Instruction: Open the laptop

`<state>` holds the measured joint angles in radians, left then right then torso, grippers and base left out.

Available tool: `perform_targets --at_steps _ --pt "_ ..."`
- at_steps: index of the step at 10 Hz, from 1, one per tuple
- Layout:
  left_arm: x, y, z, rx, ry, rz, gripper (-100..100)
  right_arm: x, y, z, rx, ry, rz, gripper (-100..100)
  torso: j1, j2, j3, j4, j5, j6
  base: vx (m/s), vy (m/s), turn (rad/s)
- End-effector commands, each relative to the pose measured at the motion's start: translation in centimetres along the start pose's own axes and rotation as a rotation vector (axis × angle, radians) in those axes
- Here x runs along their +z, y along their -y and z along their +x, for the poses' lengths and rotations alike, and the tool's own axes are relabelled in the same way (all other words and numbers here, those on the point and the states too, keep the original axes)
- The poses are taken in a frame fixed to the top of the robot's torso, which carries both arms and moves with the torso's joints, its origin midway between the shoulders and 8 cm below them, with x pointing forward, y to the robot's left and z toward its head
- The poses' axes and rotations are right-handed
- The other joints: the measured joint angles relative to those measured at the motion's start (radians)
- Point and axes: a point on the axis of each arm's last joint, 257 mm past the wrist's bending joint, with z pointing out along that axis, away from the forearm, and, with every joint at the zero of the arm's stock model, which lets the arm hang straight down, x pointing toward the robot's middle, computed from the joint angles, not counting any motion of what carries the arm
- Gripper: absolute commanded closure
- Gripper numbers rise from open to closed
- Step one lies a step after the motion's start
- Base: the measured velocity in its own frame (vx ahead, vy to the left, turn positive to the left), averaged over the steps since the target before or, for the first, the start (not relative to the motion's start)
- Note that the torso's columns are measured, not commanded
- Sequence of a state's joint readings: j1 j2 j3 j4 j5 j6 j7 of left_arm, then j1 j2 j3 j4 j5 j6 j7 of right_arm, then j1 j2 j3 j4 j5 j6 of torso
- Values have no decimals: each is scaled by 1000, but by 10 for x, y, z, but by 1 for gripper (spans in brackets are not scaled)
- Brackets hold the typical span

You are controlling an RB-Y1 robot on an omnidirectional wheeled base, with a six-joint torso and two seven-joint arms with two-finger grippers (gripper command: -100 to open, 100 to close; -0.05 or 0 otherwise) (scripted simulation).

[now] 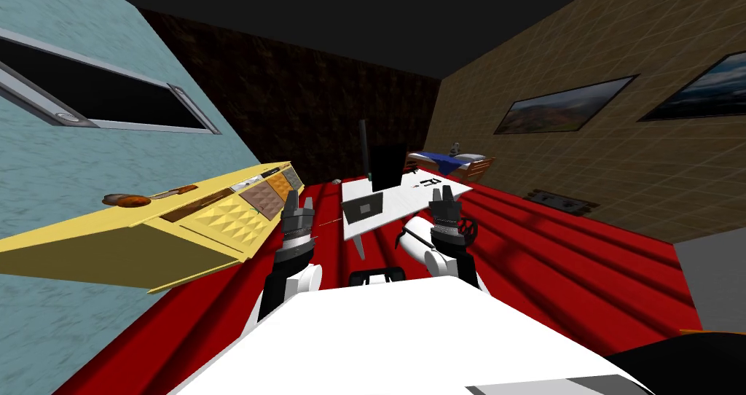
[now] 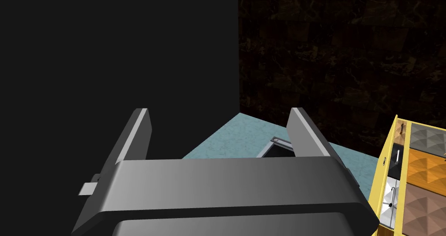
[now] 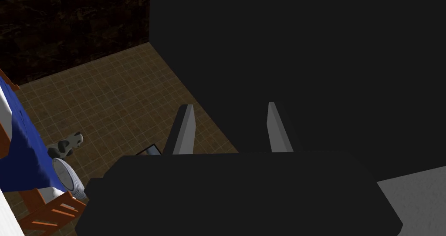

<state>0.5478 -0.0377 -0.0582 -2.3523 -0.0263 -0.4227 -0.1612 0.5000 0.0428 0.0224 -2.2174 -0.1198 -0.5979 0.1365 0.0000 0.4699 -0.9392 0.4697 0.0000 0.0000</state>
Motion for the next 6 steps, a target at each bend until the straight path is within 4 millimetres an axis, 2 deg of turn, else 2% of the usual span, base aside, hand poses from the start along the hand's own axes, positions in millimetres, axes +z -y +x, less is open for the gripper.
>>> perform_targets --at_steps 1,2,3,4,6 --pt "0 0 0 0 0 0 0 0 0 0 0 0 0 0 0 74 -148 74 0 0 0 0 0" --pt "0 0 0 0 0 0 0 0 0 0 0 0 0 0 0 148 -295 148 0 0 0 0 0" --pt "0 -5 7 14 -42 -2 -100 0 0 0 0 0 0 0 0 221 -443 221 0 0 -4 -9 22" --pt "1 -9 11 23 -71 -5 -100 0 0 0 0 0 0 0 0 256 -512 254 0 0 -22 -19 35" --pt "3 -23 20 41 -122 -16 -100 0 0 0 0 0 1 0 -1 269 -535 267 0 0 -46 -33 45"
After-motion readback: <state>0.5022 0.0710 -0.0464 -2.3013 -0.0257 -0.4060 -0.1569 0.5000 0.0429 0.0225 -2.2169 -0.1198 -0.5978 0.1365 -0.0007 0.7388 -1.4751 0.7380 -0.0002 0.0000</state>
